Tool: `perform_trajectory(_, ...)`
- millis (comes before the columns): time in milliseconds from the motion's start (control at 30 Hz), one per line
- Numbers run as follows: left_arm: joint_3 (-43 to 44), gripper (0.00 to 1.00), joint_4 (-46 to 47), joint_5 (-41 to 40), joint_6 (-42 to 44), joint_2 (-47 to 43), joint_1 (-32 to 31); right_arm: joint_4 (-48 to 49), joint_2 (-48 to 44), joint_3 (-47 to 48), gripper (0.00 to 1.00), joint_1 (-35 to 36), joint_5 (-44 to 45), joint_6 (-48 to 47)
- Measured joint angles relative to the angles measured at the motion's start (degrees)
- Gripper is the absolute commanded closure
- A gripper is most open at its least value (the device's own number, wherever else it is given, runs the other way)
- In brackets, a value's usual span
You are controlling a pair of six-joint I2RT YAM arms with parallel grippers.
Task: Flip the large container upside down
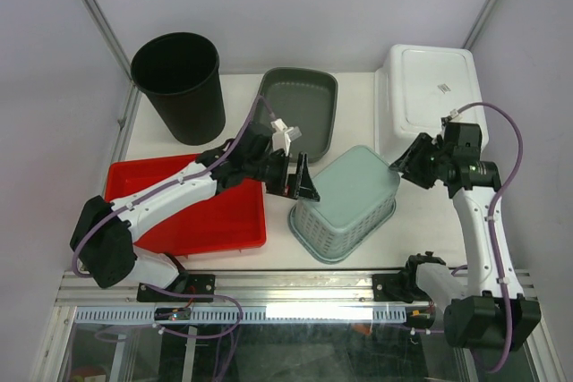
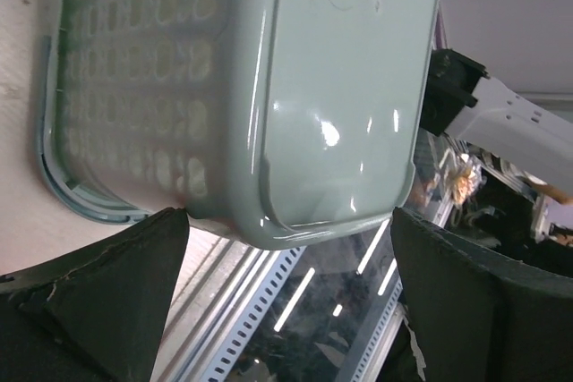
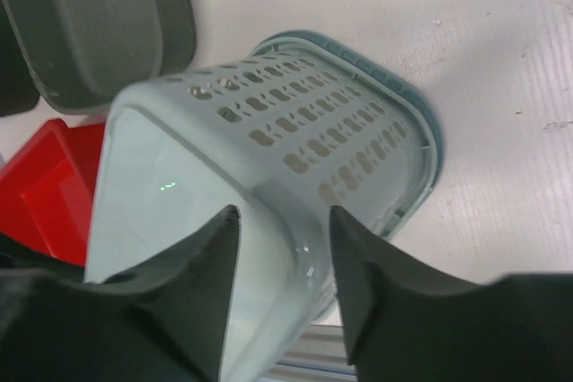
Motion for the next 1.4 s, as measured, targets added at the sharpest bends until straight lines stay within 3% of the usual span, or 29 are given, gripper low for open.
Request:
perform_trajectory(167, -0.2, 0.01, 2.23, 1.99, -1.4, 0.81, -2.03, -0.35, 1.75, 2.95, 0.27, 0.02, 2.45, 0.09)
perform_trajectory(467, 0.04, 0.01, 7.96, 5.57, -4.15, 6.21, -5.05, -8.48, -8.46, 8.07, 0.22, 0.02, 10.27, -0.04)
perform_trajectory(533, 0.46, 0.01, 8.76, 5.99, -4.63, 8.26, -6.45, -10.51, -10.93, 8.2, 0.25, 0.02, 10.71, 0.48)
perform_trajectory(700, 0.83, 0.01, 10.8, 7.1, -5.73, 10.1, -7.89, -14.95, -17.09, 5.99, 0.47, 0.02, 11.52, 3.21)
perform_trajectory(800, 1.6, 0.01, 11.82, 7.48, -5.88, 10.27, -7.89, -16.46, -18.45, 3.45, 0.55, 0.02, 11.89, 4.59)
perform_trajectory(1067, 1.95, 0.01, 13.25, 7.48, -5.99, 10.29, -7.89, -14.58, -18.1, -3.85, 0.63, 0.02, 9.92, 5.68)
perform_trajectory(1400, 4.31, 0.01, 14.6, 7.91, -7.32, 13.92, -8.79, -4.96, -12.63, -5.88, 0.64, -0.15, 7.54, 5.92)
